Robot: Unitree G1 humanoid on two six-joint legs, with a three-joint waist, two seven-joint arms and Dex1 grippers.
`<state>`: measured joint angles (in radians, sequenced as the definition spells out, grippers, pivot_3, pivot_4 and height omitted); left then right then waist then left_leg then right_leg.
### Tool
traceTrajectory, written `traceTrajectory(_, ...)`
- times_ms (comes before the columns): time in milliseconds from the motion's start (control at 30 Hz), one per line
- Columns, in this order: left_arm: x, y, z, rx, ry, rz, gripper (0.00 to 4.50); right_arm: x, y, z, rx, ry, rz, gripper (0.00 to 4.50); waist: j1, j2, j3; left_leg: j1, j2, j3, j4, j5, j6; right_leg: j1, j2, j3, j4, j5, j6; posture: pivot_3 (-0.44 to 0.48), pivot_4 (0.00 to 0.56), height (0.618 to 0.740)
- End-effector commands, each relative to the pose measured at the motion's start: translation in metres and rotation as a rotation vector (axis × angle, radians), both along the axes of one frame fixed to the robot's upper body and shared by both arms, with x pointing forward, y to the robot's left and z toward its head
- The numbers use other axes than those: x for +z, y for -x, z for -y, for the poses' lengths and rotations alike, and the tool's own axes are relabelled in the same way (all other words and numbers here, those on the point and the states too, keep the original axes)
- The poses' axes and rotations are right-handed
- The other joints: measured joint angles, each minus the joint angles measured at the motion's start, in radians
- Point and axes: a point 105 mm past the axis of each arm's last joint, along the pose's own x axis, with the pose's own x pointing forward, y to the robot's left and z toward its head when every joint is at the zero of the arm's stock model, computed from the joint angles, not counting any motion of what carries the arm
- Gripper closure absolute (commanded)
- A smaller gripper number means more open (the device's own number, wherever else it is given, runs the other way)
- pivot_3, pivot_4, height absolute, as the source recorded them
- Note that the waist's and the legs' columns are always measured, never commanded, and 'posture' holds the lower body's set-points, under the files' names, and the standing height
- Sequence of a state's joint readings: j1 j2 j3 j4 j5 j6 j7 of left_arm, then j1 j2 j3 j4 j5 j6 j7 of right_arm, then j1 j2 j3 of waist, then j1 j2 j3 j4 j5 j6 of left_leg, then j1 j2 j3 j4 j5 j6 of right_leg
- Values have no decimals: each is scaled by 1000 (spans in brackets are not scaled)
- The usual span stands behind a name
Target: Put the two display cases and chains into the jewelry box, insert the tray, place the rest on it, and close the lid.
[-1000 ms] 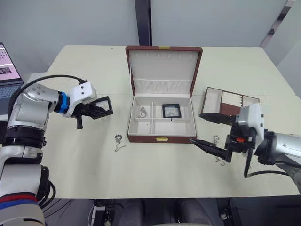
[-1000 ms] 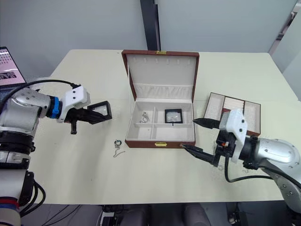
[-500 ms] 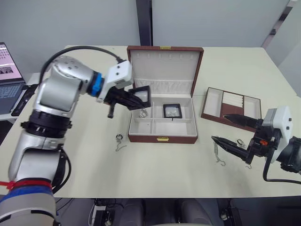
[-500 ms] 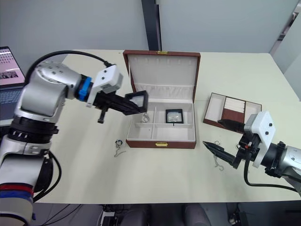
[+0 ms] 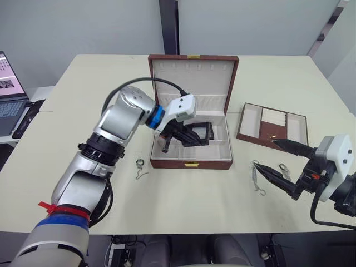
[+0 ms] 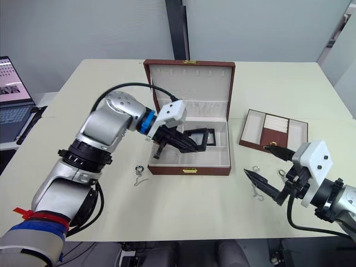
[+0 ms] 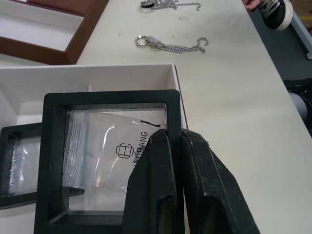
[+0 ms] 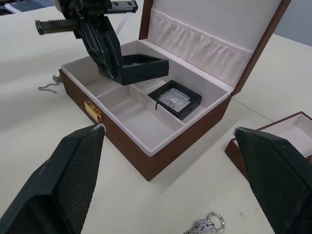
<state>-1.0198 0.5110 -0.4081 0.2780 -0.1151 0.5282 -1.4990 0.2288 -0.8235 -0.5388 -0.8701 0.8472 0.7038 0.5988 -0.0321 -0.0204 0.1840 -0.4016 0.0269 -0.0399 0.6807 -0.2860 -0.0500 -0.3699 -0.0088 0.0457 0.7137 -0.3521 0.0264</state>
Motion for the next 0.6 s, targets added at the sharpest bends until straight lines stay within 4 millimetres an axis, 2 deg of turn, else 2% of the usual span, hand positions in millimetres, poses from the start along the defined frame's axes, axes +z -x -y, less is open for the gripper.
traceTrajectory(33, -8, -6, 1, 21, -11, 20, 4478, 9, 5, -1, -11, 9, 54, 0, 0, 0, 0, 0, 0, 0, 0, 0, 0, 0, 0, 0, 0, 0, 0, 0, 150, 740)
traceTrajectory(233, -21, -3, 4, 39, -9, -29, 4478, 7, 4, 0, -18, 15, 50, 0, 1, 0, 0, 0, 0, 0, 0, 0, 0, 0, 0, 0, 0, 0, 0, 0, 150, 740)
traceTrajectory(600, -21, 2, 6, 40, -5, -42, 4478, 5, 3, 0, -12, 16, 44, 0, 1, 0, 0, 0, 0, 0, 0, 0, 0, 0, 0, 0, 0, 0, 0, 0, 150, 740)
